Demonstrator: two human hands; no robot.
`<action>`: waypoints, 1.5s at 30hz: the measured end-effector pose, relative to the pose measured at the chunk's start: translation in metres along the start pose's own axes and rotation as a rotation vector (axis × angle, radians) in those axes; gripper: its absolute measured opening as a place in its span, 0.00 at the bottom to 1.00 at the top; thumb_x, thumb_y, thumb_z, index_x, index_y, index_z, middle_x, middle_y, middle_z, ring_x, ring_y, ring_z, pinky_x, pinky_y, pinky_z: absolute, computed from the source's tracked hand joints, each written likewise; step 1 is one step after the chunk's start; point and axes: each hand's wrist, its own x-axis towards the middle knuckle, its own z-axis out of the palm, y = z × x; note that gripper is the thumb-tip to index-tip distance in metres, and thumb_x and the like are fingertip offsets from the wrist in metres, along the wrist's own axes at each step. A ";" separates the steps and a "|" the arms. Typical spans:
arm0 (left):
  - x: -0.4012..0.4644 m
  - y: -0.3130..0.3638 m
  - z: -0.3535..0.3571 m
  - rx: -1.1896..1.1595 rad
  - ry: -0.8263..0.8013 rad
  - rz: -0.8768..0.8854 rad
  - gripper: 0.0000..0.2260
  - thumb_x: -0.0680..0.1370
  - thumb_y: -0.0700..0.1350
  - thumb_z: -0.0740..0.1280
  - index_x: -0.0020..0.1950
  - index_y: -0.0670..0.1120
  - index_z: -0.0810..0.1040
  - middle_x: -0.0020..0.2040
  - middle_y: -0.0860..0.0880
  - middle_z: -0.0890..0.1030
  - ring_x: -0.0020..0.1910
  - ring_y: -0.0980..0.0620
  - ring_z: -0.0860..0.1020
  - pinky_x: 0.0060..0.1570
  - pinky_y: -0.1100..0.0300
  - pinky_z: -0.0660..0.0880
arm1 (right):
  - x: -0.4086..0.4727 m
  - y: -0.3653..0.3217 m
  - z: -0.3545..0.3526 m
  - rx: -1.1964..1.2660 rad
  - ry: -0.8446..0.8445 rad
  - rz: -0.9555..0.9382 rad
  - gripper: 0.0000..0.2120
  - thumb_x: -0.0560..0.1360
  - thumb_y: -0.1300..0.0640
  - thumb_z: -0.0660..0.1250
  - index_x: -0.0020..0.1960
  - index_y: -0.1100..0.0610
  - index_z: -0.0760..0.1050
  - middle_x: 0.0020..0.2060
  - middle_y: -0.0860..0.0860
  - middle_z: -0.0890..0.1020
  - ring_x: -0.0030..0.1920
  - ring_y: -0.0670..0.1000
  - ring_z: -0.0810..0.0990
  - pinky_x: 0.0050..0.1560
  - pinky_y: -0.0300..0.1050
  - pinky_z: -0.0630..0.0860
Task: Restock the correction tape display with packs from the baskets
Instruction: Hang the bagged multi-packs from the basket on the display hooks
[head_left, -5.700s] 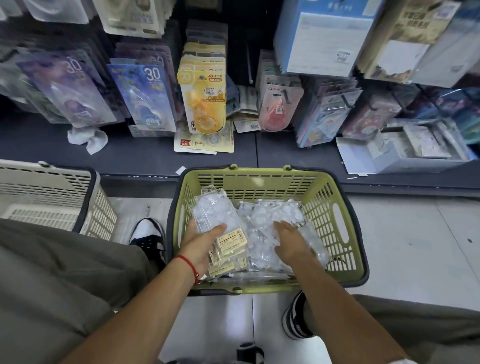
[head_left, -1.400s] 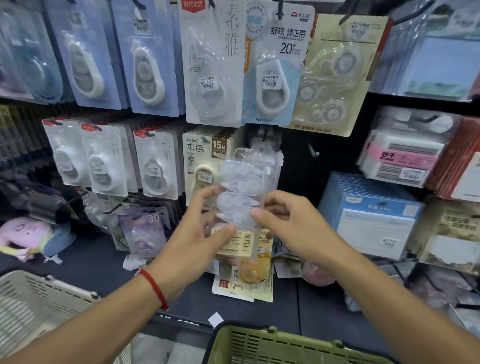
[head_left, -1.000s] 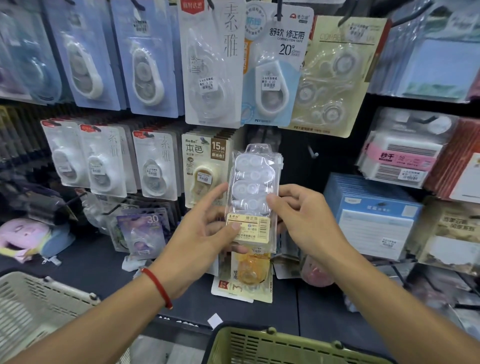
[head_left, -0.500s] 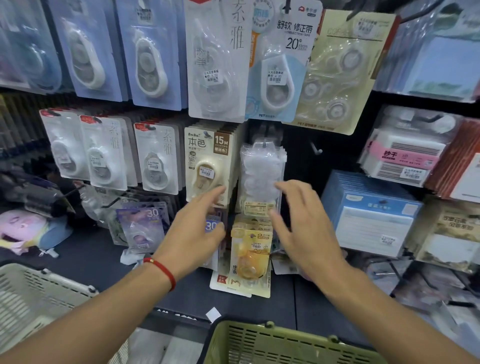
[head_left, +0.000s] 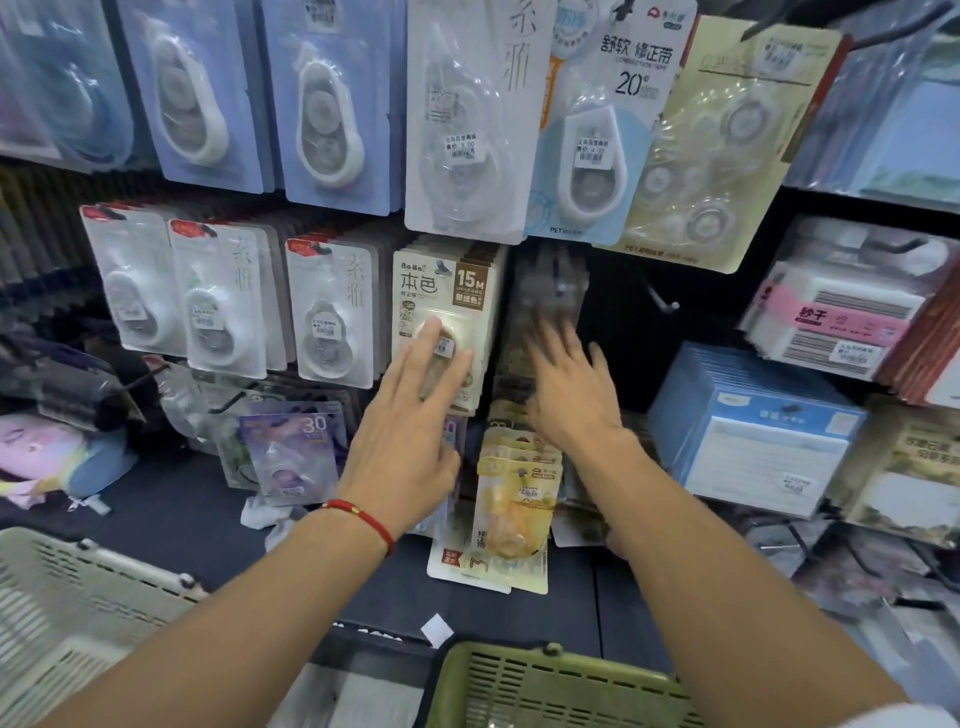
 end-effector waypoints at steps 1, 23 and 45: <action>0.000 -0.001 0.001 -0.003 0.006 0.005 0.43 0.73 0.33 0.71 0.85 0.53 0.59 0.87 0.53 0.41 0.86 0.48 0.45 0.79 0.46 0.65 | 0.007 0.002 0.001 0.012 -0.020 0.015 0.42 0.80 0.54 0.66 0.86 0.51 0.45 0.86 0.51 0.44 0.85 0.57 0.47 0.81 0.62 0.59; -0.146 -0.004 0.077 0.220 -1.070 0.335 0.24 0.79 0.42 0.65 0.75 0.52 0.74 0.73 0.48 0.74 0.74 0.45 0.71 0.71 0.50 0.71 | -0.266 0.022 0.103 0.332 -0.956 -0.119 0.11 0.82 0.51 0.65 0.64 0.50 0.78 0.63 0.55 0.82 0.60 0.58 0.80 0.57 0.49 0.76; -0.259 0.033 0.120 -0.110 -0.444 -0.403 0.16 0.76 0.34 0.71 0.63 0.45 0.81 0.64 0.45 0.78 0.69 0.45 0.72 0.66 0.62 0.66 | -0.378 0.007 0.175 1.198 -1.009 0.394 0.12 0.78 0.58 0.76 0.60 0.53 0.77 0.55 0.47 0.83 0.55 0.48 0.82 0.60 0.49 0.78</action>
